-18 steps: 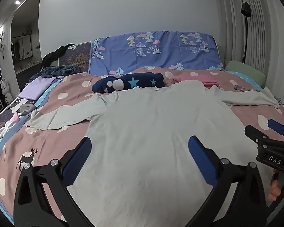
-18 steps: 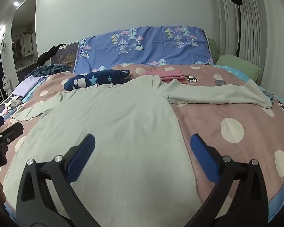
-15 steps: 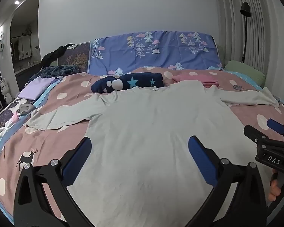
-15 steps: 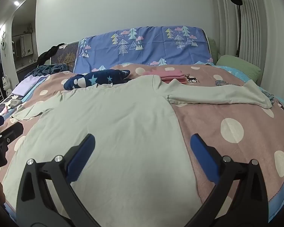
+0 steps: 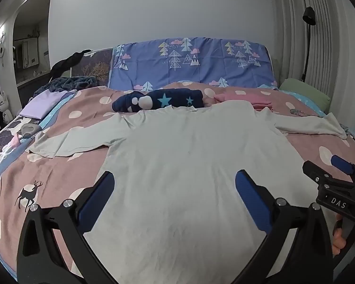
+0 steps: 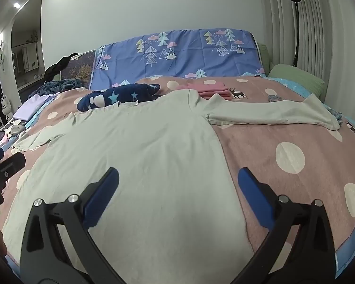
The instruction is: Fold small clothes
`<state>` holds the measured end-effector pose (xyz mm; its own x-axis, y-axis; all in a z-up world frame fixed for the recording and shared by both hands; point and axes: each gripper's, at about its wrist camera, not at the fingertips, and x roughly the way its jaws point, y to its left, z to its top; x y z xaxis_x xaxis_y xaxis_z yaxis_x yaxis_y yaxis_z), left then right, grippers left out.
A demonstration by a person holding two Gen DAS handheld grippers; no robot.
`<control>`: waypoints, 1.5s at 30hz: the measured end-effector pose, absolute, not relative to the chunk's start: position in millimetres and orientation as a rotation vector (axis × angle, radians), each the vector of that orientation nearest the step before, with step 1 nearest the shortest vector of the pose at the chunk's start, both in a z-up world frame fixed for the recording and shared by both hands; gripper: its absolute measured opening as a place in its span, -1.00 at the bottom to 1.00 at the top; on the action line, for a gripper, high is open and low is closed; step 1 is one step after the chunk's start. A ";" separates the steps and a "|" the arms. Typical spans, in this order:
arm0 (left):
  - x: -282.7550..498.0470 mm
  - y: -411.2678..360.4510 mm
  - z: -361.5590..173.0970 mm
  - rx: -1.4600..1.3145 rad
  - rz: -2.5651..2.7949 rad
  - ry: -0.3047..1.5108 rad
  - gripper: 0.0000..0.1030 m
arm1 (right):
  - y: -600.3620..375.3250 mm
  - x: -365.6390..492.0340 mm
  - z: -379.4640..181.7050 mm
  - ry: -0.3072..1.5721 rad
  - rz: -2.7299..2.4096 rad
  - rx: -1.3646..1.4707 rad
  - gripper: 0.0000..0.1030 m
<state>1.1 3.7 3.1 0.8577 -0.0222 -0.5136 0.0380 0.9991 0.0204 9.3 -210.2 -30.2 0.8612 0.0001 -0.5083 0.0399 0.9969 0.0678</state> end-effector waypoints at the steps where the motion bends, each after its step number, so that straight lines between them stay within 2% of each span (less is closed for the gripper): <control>1: 1.8 4.1 1.6 0.026 -0.032 0.539 0.97 | -211.0 8.6 -30.4 0.532 -0.020 0.077 0.96; 13: 8.2 13.7 -4.1 -0.025 -0.047 0.551 0.97 | -210.1 14.3 -33.0 0.553 -0.043 0.086 0.96; 18: 2.8 18.4 -2.2 -0.068 -0.047 0.494 0.97 | -205.4 11.3 -27.5 0.525 -0.063 0.056 0.96; 27: 13.5 15.4 -8.9 -0.041 -0.047 0.584 0.97 | -200.6 16.6 -19.0 0.516 -0.061 0.063 0.96; 45: 13.1 11.6 -16.8 -0.067 -0.129 0.570 0.97 | -198.7 22.2 -16.8 0.521 -0.100 0.070 0.96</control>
